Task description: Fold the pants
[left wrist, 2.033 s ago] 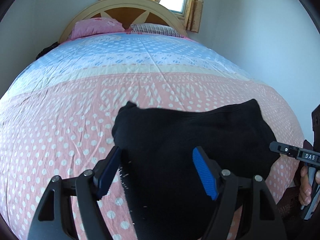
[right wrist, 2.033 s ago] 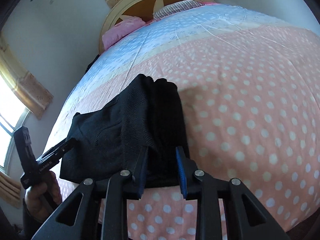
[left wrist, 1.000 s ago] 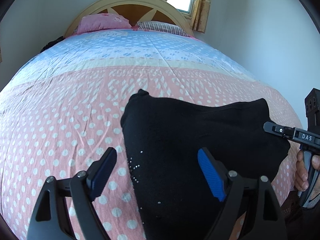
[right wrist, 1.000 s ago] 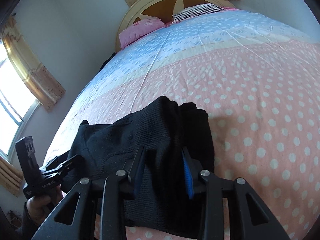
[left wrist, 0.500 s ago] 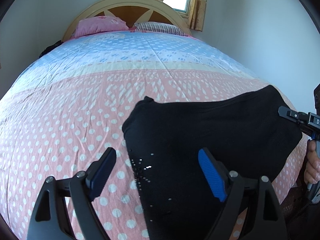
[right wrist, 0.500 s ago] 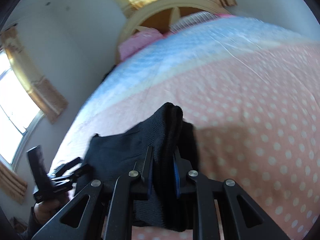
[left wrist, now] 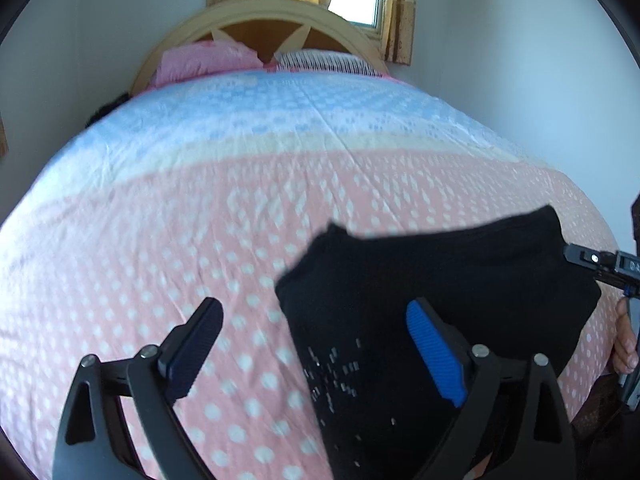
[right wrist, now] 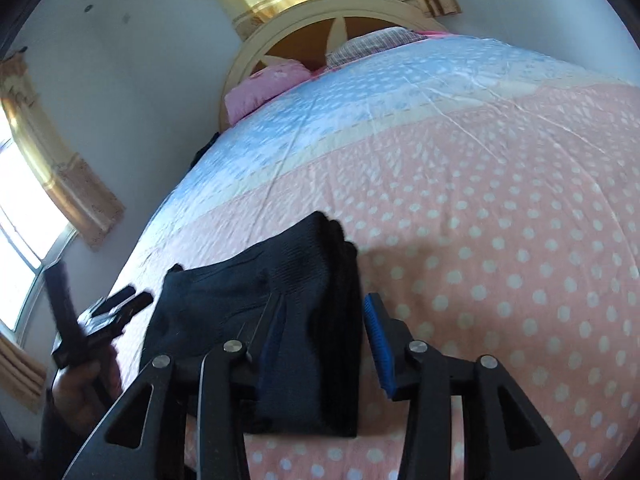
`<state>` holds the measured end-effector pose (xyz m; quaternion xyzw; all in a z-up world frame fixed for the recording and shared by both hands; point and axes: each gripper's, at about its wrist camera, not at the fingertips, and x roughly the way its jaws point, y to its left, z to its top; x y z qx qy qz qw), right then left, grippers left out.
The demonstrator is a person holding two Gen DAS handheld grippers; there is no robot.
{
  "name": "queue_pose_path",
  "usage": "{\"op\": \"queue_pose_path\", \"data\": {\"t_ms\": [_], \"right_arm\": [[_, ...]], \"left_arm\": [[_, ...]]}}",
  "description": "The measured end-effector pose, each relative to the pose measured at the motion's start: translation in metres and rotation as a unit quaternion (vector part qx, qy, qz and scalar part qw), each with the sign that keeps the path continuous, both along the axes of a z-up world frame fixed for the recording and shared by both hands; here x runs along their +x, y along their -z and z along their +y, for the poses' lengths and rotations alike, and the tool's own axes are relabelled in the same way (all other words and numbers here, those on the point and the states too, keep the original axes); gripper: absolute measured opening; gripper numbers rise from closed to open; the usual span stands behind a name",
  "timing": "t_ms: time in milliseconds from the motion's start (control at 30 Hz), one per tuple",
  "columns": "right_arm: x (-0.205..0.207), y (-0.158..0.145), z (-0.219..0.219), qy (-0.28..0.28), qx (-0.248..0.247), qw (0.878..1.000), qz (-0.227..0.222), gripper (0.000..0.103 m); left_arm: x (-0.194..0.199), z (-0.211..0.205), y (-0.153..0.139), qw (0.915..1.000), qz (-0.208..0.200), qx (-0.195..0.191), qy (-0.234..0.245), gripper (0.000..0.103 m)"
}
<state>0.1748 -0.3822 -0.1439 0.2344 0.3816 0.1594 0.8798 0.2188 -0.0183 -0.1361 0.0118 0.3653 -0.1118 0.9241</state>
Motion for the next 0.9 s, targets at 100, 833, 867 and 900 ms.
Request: {"op": "queue_pose_path", "data": {"t_ms": [100,833,867,900], "right_arm": [[0.004,0.016,0.0,-0.006,-0.009,0.999,0.039,0.042],[0.005,0.037,-0.008,-0.011,0.065,0.997,0.038,0.05],[0.005,0.039,-0.007,-0.014,0.063,0.997,0.036,0.052],[0.005,0.039,-0.005,-0.017,0.06,0.998,0.032,0.053]], "left_arm": [[0.018,0.002,-0.003,0.9996,-0.008,0.024,-0.011,0.103],[0.0,-0.009,0.032,0.9987,0.047,-0.022,-0.004,0.103],[0.001,-0.01,0.035,0.9986,0.049,-0.022,-0.004,0.103],[0.001,-0.01,0.038,0.9985,0.05,-0.023,-0.004,0.103]]}}
